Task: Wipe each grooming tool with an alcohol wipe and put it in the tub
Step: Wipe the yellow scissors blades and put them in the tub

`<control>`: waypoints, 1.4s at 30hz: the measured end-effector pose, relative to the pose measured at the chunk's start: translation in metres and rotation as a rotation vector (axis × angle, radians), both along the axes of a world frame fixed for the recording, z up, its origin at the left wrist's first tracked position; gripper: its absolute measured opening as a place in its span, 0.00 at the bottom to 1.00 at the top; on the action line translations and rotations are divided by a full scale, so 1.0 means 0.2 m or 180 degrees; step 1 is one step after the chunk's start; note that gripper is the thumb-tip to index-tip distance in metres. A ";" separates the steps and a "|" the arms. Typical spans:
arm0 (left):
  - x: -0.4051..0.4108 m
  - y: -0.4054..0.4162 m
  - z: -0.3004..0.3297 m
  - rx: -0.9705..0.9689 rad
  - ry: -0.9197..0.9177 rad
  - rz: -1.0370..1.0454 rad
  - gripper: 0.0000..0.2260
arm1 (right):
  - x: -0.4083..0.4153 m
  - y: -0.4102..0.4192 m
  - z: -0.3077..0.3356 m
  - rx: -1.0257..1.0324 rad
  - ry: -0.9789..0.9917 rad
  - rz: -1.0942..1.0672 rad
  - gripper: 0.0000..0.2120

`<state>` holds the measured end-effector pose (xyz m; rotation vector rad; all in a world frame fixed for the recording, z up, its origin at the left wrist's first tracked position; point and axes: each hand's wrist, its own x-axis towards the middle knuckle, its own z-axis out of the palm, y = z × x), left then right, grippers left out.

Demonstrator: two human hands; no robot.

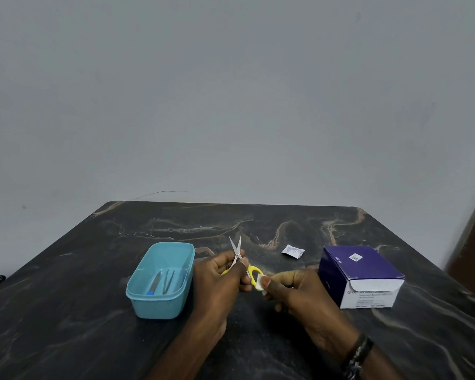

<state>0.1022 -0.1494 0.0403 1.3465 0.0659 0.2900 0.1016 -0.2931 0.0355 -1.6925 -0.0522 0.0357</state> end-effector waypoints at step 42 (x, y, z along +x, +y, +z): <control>0.02 -0.01 -0.05 0.0302 -0.0080 -0.0259 0.06 | -0.01 0.00 0.02 0.0193 0.0022 0.0078 0.13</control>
